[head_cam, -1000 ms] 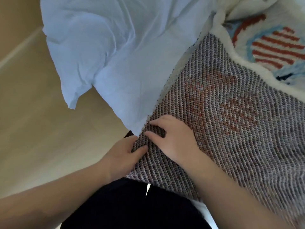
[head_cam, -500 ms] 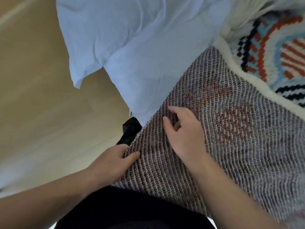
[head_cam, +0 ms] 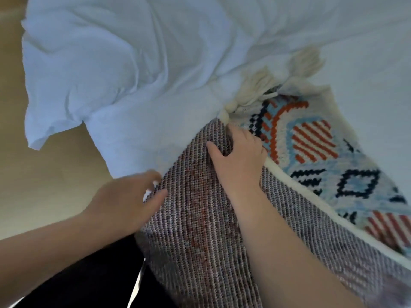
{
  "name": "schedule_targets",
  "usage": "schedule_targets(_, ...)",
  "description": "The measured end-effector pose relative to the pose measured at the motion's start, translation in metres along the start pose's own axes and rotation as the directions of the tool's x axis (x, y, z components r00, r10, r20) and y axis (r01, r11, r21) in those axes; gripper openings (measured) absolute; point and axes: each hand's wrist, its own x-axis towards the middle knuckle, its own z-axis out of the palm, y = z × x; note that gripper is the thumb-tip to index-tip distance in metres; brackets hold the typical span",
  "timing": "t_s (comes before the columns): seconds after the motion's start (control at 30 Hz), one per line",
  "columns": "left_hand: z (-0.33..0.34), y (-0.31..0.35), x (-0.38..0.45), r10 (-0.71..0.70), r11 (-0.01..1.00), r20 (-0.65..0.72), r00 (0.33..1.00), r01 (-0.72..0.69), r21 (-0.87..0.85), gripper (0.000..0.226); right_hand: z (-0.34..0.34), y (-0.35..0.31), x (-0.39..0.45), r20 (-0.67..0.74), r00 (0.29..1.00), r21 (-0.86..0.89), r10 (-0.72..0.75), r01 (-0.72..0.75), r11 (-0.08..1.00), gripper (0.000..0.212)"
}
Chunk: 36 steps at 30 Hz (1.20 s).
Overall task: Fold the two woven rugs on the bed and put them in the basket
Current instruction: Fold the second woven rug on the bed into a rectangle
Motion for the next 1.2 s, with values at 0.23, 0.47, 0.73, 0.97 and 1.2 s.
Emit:
schedule_targets(0.23, -0.032, 0.096, 0.133, 0.086, 0.944, -0.198, 0.976, -0.144, -0.297, 0.044, -0.012, 0.012, 0.015, -0.012, 1.0, 0.238, 0.003, 0.0, 0.971, 0.036)
schedule_targets(0.47, -0.055, 0.133, 0.143, 0.063, 0.712, -0.195, 0.979, -0.181, -0.679, 0.015, -0.035, 0.023, 0.031, -0.114, 0.993, 0.473, 0.034, 0.024, 0.881, 0.01)
schedule_targets(0.73, -0.071, 0.193, 0.192, 0.302, 0.564, -0.379, 0.875, -0.485, -0.668, 0.027, -0.07, 0.033, 0.083, -0.307, 0.932, 0.552, 0.193, 0.009, 0.834, 0.012)
schedule_targets(0.97, -0.063, 0.212, 0.225, 0.373, 0.581, -0.269, 0.888, -0.449, -0.678, 0.052, -0.078, 0.061, 0.127, -0.201, 0.942, 0.46, 0.268, -0.15, 0.875, 0.011)
schedule_targets(1.2, -0.057, 0.209, 0.24, 0.342, 0.805, -0.096, 0.935, -0.344, -0.484, 0.006, -0.078, 0.071, 0.138, -0.224, 0.95, 0.442, 0.217, -0.1, 0.891, 0.005)
